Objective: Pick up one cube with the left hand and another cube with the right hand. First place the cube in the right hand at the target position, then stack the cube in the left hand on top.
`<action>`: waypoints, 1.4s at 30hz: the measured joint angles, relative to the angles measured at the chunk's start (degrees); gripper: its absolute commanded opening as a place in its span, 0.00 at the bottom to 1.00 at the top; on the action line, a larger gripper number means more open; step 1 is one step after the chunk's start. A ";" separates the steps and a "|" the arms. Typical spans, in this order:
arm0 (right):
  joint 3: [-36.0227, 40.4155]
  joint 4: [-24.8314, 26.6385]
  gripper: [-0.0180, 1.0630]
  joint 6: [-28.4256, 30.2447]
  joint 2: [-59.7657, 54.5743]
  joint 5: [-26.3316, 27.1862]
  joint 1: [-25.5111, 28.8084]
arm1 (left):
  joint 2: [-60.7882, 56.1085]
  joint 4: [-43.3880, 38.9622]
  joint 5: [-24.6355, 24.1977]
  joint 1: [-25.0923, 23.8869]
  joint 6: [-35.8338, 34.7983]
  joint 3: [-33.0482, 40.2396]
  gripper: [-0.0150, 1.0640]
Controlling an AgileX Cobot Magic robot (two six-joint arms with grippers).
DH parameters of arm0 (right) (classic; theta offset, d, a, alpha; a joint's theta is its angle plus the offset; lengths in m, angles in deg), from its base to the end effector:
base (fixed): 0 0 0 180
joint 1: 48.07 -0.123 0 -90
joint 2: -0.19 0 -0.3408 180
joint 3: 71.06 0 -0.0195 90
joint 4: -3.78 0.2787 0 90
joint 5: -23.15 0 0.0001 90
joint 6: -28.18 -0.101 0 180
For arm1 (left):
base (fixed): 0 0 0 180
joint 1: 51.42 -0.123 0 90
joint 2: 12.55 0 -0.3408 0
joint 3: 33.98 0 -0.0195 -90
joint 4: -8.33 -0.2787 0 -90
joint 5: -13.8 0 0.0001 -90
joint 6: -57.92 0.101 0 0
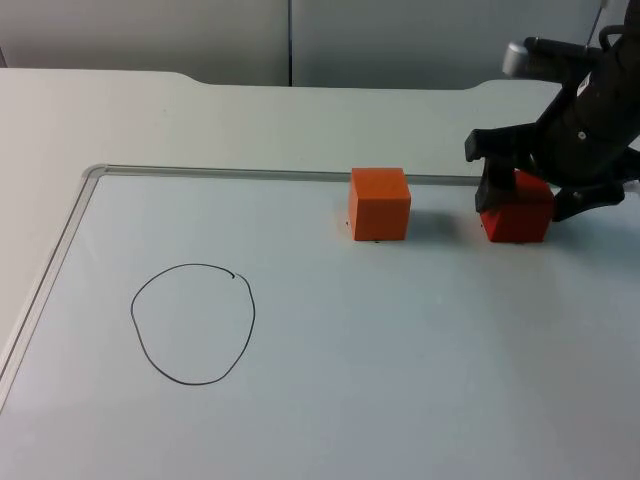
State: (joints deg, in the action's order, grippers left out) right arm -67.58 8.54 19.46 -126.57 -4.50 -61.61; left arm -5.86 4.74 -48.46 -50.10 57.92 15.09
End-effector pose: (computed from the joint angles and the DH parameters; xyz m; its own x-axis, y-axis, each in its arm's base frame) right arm 0.4534 0.1132 0.1374 -0.9329 0.0055 -0.3601 -0.0402 0.9920 0.1193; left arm -0.0299 0.0063 0.2882 -0.4695 0.0400 -0.8820 -0.0122 0.9986 0.0518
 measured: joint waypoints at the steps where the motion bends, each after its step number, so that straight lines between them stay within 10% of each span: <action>1: 0.00 0.12 0.57 -0.12 -0.26 0.00 0.00 | 0.00 0.00 0.00 0.00 0.00 0.00 0.99; 14: 0.00 0.13 0.01 -1.32 -0.52 0.58 0.00 | 0.00 0.00 0.00 0.00 0.00 0.00 0.99; 23: 0.00 -0.58 0.01 -1.37 1.89 0.63 0.00 | 0.00 -0.11 0.00 0.00 0.00 0.00 0.99; 42: 0.00 -11.85 0.01 -1.04 43.19 0.42 0.00 | 0.00 0.47 0.00 0.00 0.00 0.00 0.99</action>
State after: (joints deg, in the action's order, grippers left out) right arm -67.58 -3.32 18.42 -83.38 -4.08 -61.61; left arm -5.86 5.22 -48.46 -50.10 57.92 15.09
